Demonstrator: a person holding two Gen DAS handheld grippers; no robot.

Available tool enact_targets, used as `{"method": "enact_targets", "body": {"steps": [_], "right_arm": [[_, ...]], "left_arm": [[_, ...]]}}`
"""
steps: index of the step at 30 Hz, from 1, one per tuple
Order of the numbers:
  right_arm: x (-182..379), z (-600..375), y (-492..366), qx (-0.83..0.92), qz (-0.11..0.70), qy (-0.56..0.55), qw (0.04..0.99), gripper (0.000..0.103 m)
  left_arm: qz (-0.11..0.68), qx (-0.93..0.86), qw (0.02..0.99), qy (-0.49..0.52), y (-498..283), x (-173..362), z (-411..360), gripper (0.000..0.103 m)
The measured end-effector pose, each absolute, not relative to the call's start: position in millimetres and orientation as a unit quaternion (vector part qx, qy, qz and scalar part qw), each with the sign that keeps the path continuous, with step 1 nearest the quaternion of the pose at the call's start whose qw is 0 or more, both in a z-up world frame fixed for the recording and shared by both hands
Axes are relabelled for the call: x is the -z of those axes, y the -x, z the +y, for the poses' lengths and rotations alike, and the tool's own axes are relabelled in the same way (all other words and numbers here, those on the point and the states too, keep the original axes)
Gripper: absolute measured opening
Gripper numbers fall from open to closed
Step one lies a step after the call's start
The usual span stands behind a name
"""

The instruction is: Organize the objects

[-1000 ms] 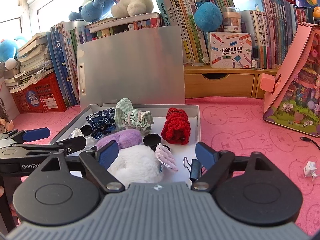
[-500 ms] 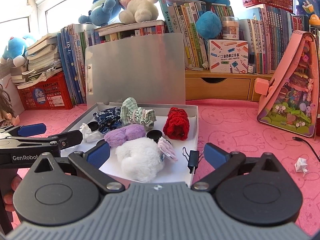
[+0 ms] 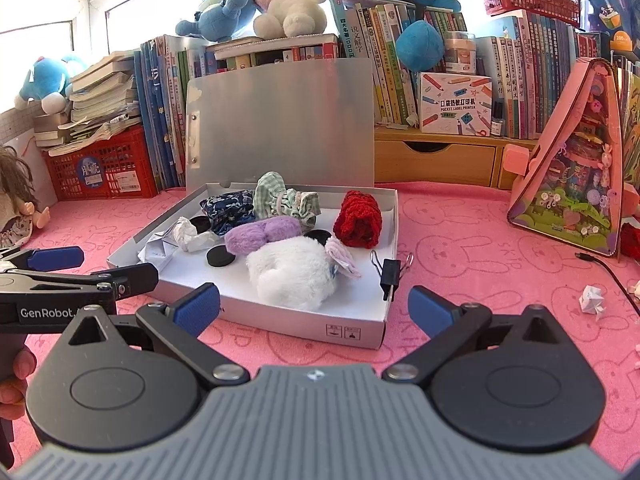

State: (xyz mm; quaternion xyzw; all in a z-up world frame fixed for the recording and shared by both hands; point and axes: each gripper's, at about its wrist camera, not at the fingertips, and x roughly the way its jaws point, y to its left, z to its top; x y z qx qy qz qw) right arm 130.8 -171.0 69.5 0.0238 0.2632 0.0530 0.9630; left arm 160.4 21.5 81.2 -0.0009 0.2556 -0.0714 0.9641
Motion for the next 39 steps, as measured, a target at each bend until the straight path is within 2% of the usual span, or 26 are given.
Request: {"method": "enact_targets", "body": {"steps": [12, 24, 39], "right_arm": [[-36, -155, -90, -0.056, 0.28, 0.022, 0.958, 0.103], [-14, -155, -82, -0.053, 0.314, 0.01, 0.948, 0.103], [-8, -154, -88, -0.049, 0.335, 0.011, 0.941, 0.103]], "left_arm": [[0.282, 0.053, 0.958, -0.008, -116, -51, 29, 0.103], [0.328, 0.037, 0.944, 0.014, -102, -23, 37, 0.103], [0.335, 0.029, 0.942, -0.009, -103, -21, 29, 0.103]]}}
